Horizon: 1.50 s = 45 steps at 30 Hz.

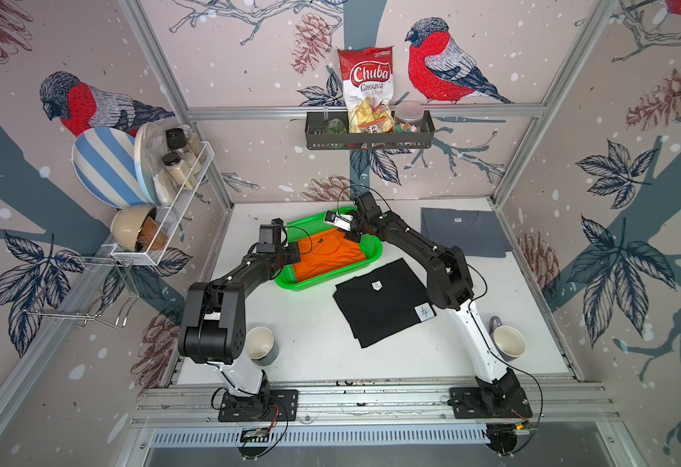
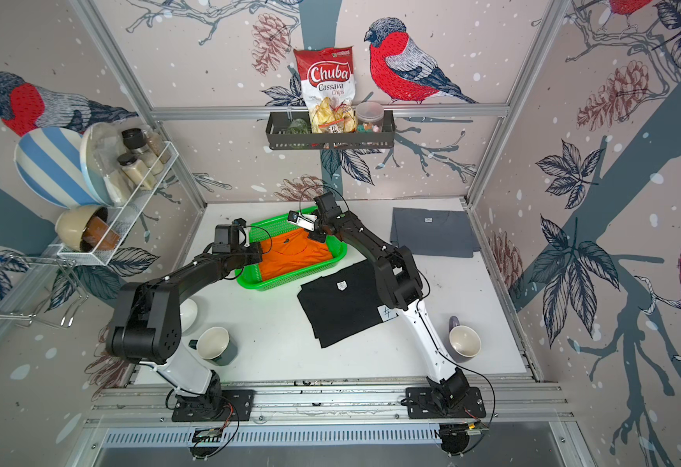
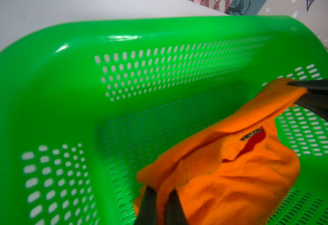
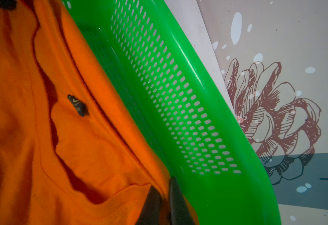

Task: Put the folded t-shirts into the basket
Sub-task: Place the T-shirt in the bin, then pick up the T-shirt from the center of the board.

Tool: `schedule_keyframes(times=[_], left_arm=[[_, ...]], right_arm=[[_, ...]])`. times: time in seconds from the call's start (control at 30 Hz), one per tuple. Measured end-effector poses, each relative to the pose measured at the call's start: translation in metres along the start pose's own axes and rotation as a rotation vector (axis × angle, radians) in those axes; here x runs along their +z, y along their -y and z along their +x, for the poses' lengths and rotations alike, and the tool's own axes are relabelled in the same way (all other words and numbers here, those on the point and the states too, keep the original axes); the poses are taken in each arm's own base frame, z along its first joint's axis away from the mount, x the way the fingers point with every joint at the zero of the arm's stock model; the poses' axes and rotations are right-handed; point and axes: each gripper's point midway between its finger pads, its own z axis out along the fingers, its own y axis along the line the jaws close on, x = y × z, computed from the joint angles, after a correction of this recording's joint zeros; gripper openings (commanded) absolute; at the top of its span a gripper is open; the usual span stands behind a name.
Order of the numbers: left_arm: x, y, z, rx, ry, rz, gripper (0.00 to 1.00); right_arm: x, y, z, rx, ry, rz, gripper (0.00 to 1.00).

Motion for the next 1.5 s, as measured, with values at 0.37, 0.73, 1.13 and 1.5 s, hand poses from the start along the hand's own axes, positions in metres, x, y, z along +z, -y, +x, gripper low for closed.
schedule_keyframes(times=[0.37, 0.73, 1.13, 1.5], left_arm=[[-0.007, -0.013, -0.008, 0.03, 0.011, -0.086, 0.83], [-0.102, 0.006, -0.084, 0.095, 0.287, -0.122, 0.97], [-0.115, 0.001, -0.083, 0.069, 0.263, -0.17, 0.9], [-0.123, 0.149, -0.015, 0.294, 0.205, 0.287, 0.96]], right_arm=[[-0.017, 0.042, -0.008, 0.186, 0.035, 0.135, 0.55], [-0.191, 0.106, -0.079, 0.541, 0.121, 0.538, 1.0], [-0.235, 0.055, 0.05, 1.094, -0.155, 0.663, 1.0], [-0.193, -0.083, 0.132, 1.32, -0.466, 0.338, 0.74]])
